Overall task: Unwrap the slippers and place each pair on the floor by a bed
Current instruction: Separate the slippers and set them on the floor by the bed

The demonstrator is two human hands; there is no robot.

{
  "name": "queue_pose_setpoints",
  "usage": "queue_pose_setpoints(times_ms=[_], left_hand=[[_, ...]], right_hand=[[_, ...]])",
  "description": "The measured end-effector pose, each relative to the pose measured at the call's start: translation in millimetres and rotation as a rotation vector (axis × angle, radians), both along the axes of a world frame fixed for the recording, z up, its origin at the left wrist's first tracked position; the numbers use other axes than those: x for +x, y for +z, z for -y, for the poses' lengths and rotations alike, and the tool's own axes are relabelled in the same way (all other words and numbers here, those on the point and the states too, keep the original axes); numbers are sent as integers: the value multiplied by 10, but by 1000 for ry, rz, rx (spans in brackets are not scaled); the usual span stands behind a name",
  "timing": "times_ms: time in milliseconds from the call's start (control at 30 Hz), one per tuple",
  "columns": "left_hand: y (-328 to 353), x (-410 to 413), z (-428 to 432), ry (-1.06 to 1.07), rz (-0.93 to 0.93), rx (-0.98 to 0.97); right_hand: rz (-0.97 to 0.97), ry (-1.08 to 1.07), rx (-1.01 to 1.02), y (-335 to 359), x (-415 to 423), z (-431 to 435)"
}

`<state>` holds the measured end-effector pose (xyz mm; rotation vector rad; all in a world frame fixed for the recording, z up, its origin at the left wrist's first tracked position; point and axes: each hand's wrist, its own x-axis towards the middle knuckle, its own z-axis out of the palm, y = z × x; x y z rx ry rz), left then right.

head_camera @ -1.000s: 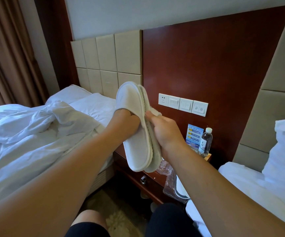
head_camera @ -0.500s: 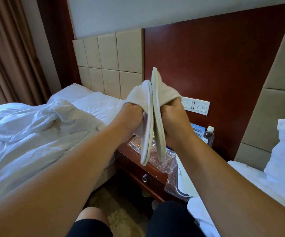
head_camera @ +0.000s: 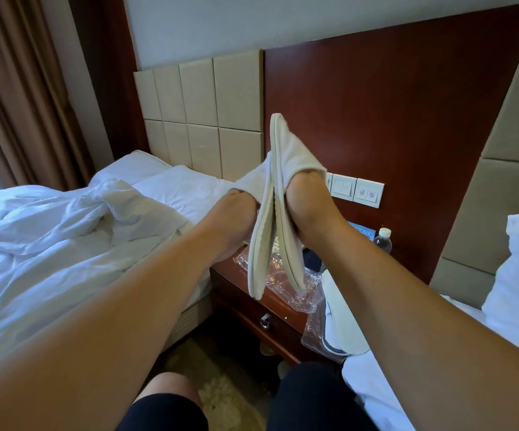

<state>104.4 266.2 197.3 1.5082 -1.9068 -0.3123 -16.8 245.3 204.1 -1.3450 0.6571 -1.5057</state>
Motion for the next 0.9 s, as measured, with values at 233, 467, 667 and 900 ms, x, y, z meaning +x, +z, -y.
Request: queue_pose_setpoints(times_ms=[233,467,667,900], left_hand=[[35,110,59,55,-49,180],[100,256,49,98,68,246],[211,360,-33,81,481,299],[130,375,14,104,544,235]], right_hand=[[-220,12,112,-8,-222,50],[-631,-217,71,7,-214,-37],[-1118,-158,66,84,-294,-129],[-1261,-338,43,42,-348,-52]])
